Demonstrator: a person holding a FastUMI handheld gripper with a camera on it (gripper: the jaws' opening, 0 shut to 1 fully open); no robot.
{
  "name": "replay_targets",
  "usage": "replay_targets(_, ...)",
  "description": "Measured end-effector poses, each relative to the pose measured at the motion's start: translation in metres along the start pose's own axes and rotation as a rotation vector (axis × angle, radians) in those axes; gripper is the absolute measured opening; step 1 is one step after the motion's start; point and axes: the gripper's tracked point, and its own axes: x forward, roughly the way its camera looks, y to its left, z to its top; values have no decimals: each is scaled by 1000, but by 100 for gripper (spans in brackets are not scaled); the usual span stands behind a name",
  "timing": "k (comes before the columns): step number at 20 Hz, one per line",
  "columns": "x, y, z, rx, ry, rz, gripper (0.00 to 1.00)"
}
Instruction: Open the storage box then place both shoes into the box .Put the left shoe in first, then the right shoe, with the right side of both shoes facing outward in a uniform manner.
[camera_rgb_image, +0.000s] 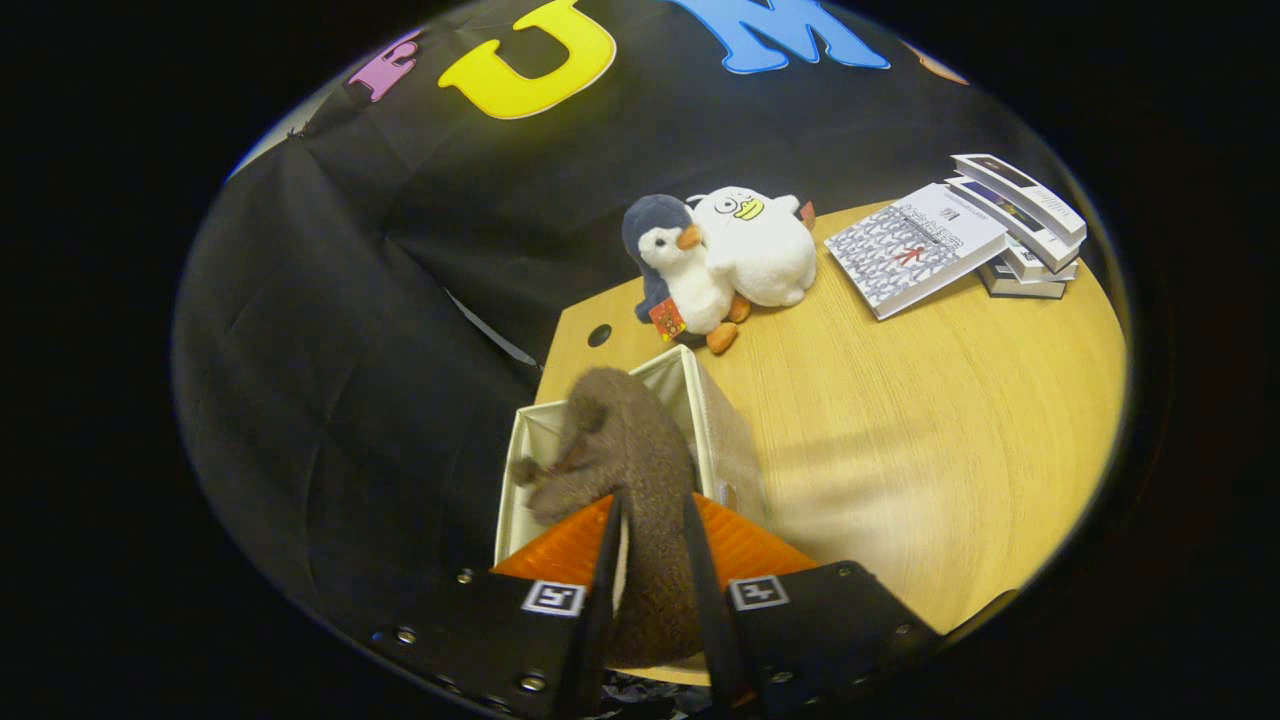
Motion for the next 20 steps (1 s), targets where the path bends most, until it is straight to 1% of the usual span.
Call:
replay_targets(2, -11, -2, 15, -8, -49, 3, 86)
replay_targets(3, -16, -4, 21, -27, -67, -1, 97)
replay_targets(7, -45, -9, 43, -150, -158, -4, 98)
replay_targets(12, -113, -20, 81, -309, -317, -24, 98)
replay_targets(14, -141, -33, 94, -349, -355, -56, 98)
replay_targets(18, -196, -54, 122, -381, -444, -89, 97)
replay_targets(20, -224, -71, 134, -407, -494, -120, 98)
